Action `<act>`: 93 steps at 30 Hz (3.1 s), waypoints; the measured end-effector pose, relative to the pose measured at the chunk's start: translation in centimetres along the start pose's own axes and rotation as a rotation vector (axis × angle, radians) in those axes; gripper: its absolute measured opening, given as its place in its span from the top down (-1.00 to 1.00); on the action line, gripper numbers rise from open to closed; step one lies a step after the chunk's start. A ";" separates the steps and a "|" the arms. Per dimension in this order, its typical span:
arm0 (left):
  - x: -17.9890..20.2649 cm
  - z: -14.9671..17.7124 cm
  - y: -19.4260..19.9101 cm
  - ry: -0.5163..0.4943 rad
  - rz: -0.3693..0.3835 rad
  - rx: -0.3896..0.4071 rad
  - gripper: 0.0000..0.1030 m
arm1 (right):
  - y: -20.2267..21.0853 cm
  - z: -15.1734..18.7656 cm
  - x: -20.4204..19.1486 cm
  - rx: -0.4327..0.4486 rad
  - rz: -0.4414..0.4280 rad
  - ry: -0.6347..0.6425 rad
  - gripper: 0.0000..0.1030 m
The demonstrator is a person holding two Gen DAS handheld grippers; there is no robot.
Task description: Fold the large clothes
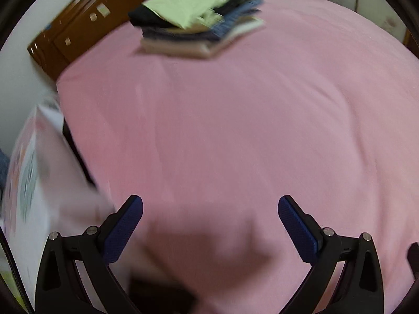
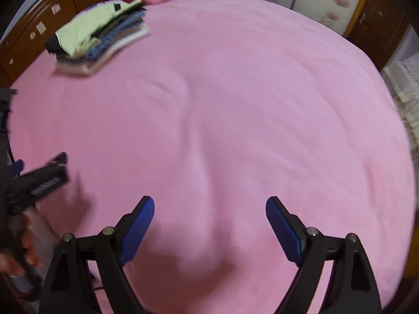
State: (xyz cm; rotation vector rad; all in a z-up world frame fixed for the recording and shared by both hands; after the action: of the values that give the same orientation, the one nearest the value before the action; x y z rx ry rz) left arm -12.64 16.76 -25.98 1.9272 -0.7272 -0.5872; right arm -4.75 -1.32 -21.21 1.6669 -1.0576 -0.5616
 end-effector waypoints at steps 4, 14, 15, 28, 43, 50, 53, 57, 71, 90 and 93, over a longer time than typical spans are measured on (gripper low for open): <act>2.6 6.2 7.6 -0.079 0.031 0.032 -0.98 | 5.4 7.4 5.1 -0.017 0.067 -0.004 -0.71; 9.6 12.5 20.4 -0.335 0.124 0.074 -0.98 | 15.1 16.9 13.1 -0.029 0.067 -0.318 -0.73; 10.2 12.6 21.5 -0.360 0.136 0.081 -0.98 | 16.1 17.3 13.7 -0.020 0.061 -0.361 -0.73; 13.6 10.3 31.0 -0.584 0.297 0.108 -0.98 | 23.5 17.3 13.9 -0.053 0.122 -0.533 -0.73; 9.8 6.8 35.1 -0.500 0.436 0.194 -0.98 | 28.7 14.5 12.5 0.105 0.221 -0.509 -0.73; 8.9 8.4 34.4 -0.537 0.418 0.182 -0.98 | 29.6 14.2 12.7 0.157 0.241 -0.491 -0.89; 8.6 8.4 33.3 -0.497 0.406 0.150 -0.98 | 29.2 14.2 12.7 0.162 0.232 -0.485 -0.89; 8.6 9.0 32.8 -0.475 0.400 0.132 -0.98 | 28.2 14.1 11.9 0.158 0.194 -0.463 -0.89; 8.6 10.0 33.2 -0.458 0.381 0.144 -0.98 | 27.3 13.7 10.9 0.148 0.162 -0.421 -1.00; 8.5 9.5 33.2 -0.450 0.381 0.132 -0.98 | 27.2 12.7 10.7 0.151 0.161 -0.391 -1.00; 8.4 9.4 33.2 -0.448 0.379 0.135 -0.98 | 27.1 12.7 10.8 0.147 0.158 -0.392 -1.00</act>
State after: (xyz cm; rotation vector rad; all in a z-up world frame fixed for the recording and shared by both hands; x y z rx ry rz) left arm -20.95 -6.97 -0.88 1.7262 -1.4111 -0.7506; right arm -19.32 -19.07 0.76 1.6165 -1.5320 -0.7395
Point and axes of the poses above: each gripper's, at about its wrist camera, not at the fingertips, and y roughly against the way its jaws point, x to its right, z to its underside, the point moved 8 cm from there along -y, roughly the way its jaws point, and after that the axes turned 11 degrees about y, right-handed, at the moved point
